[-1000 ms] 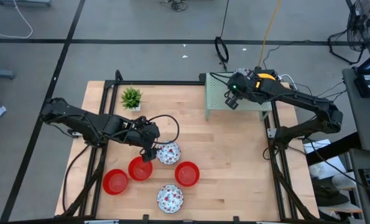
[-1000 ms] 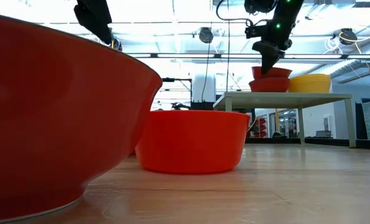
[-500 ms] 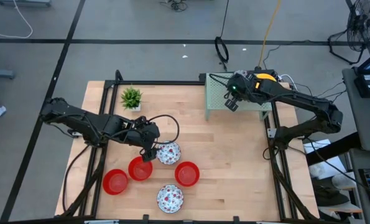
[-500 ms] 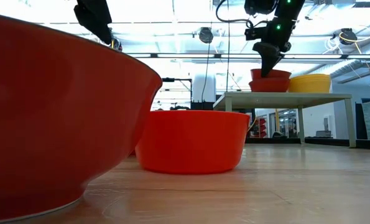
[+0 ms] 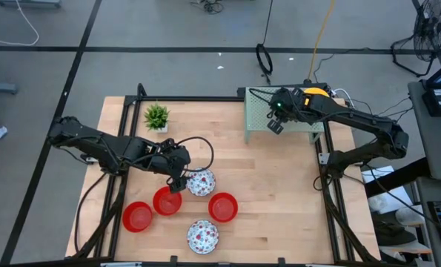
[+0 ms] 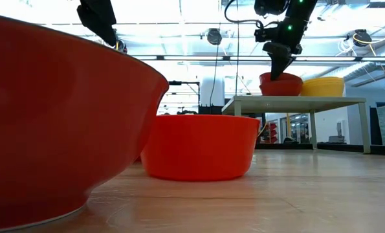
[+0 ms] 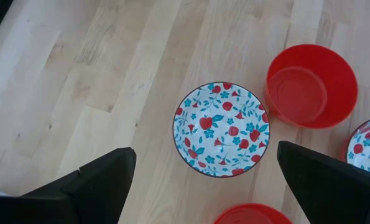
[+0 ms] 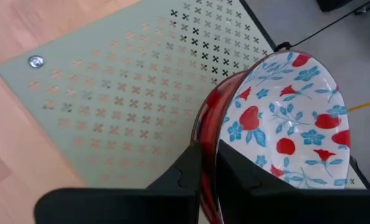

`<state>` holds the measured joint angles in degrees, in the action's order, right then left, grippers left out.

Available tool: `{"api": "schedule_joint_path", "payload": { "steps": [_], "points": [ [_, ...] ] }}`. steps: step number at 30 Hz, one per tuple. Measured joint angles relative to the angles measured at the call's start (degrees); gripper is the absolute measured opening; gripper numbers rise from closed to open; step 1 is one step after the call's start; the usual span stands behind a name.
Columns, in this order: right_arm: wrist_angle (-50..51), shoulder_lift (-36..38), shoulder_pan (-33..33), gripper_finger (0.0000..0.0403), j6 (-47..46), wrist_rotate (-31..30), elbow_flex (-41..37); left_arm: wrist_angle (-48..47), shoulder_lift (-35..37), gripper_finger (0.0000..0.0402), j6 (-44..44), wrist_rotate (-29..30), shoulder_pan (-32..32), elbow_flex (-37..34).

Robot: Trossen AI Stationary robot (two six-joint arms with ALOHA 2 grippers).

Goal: Pick & Place Mini bowls
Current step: Stack the white pattern bowl on the white pattern bowl on the shelf, then stack the white pattern bowl on the stacked white pattern bowl on the shelf

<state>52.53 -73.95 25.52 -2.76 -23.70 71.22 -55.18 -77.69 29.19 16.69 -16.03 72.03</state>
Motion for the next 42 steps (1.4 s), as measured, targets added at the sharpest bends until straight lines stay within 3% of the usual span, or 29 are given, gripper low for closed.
{"api": "schedule_joint_path", "payload": {
  "steps": [9, 18, 23, 25, 30, 32, 38, 42],
  "points": [
    [-1.5, 0.0, 0.0, 0.0037, 0.5, -0.2, 0.0, 0.0, 0.0, 0.0395, 0.0, 0.0, 0.0, 0.0],
    [-1.9, 2.3, -0.9, 0.0123, 3.9, -0.3, 1.1, 0.0, 0.0, 0.0395, 0.0, 0.0, 0.0, 0.0],
    [-3.8, 5.8, -3.3, 0.015, 1.8, 0.9, 2.6, 0.0, 0.0, 0.0395, 0.0, 0.0, 0.0, 0.0],
    [-5.8, 7.2, -4.7, 0.0152, -0.6, 8.6, 2.6, 0.0, 0.0, 0.0395, -0.2, 0.0, 0.0, 0.0],
    [-20.3, 8.8, -9.8, 0.0142, -8.3, 43.0, -1.8, 0.0, 0.0, 0.0395, -0.4, 0.0, 0.0, 0.0],
    [-29.1, 8.8, -13.9, 0.0135, -11.5, 48.6, -6.0, 0.0, 0.0, 0.0395, -0.4, 0.0, 0.0, 0.0],
    [-54.1, 7.0, -27.2, 0.0122, -13.7, 48.2, -22.2, -0.1, 0.0, 0.0395, -0.6, 0.0, 0.0, 0.0],
    [-65.4, 3.9, -33.3, 0.0124, -13.3, 36.9, -28.5, -0.3, 0.0, 0.0395, -2.1, 0.0, 0.1, 0.0]
  ]
}}
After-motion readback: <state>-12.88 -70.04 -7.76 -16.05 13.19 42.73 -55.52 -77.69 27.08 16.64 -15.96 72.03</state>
